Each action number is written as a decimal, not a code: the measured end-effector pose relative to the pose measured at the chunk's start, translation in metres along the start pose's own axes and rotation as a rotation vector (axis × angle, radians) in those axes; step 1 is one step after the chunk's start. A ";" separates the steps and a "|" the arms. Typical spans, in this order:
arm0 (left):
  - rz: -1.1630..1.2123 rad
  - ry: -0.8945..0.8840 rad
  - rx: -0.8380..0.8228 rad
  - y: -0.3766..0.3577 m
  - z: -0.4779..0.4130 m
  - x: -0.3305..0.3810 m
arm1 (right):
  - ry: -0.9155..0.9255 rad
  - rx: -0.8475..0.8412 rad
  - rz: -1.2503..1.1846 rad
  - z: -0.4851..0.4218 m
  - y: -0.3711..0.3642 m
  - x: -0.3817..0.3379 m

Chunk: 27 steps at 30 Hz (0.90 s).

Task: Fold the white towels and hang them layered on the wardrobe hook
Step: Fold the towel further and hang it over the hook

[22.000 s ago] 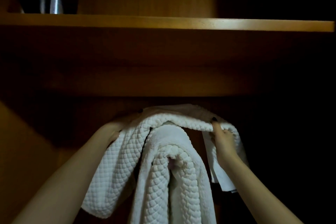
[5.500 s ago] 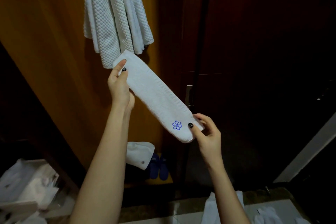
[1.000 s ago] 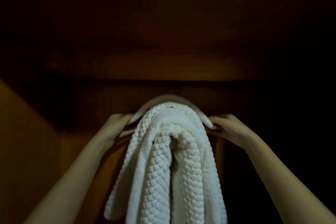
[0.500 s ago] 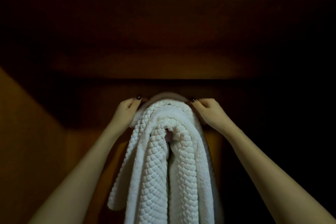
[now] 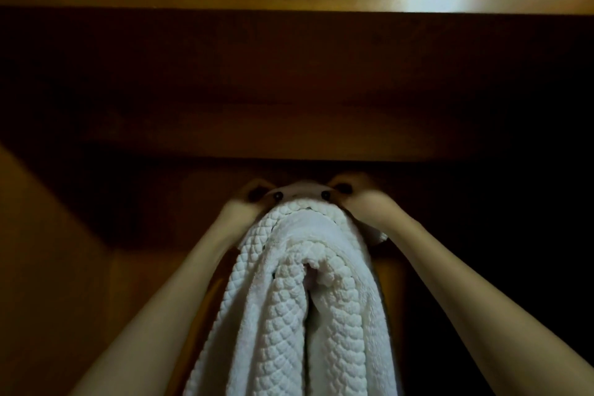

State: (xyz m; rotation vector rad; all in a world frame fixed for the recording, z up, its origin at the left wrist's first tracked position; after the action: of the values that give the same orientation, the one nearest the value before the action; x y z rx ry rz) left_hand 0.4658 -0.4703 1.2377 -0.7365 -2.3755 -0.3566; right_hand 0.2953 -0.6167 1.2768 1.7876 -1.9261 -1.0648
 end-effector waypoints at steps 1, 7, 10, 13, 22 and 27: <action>0.013 -0.020 -0.010 -0.003 -0.003 0.001 | -0.009 0.029 0.043 -0.003 0.001 0.000; -0.036 -0.059 -0.129 -0.016 -0.018 0.012 | -0.087 0.114 0.014 0.008 -0.005 0.017; -0.061 -0.048 -0.178 -0.007 -0.013 0.004 | -0.189 0.081 -0.165 0.024 -0.008 0.025; -0.083 -0.047 -0.180 -0.004 -0.012 0.007 | -0.266 0.058 -0.329 0.031 -0.003 0.023; -0.077 0.238 -0.090 0.011 0.002 -0.023 | -0.221 -0.053 -0.370 0.035 -0.012 0.010; -0.064 0.262 -0.137 0.012 0.014 -0.001 | -0.183 -0.159 -0.278 0.043 0.006 -0.001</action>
State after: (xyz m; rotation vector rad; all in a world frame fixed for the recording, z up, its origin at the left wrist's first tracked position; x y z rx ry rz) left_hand 0.4667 -0.4551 1.2271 -0.6337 -2.1455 -0.6093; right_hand 0.2630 -0.6025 1.2519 1.9649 -1.6637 -1.4761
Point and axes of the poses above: each hand's wrist, its own z-axis away from the middle knuckle, its own y-axis out of the back of the hand, x = y × z, the point moved 1 cm from there along -z, towards the middle knuckle, and after that the axes turned 7 degrees about z, right-handed, at the moved point
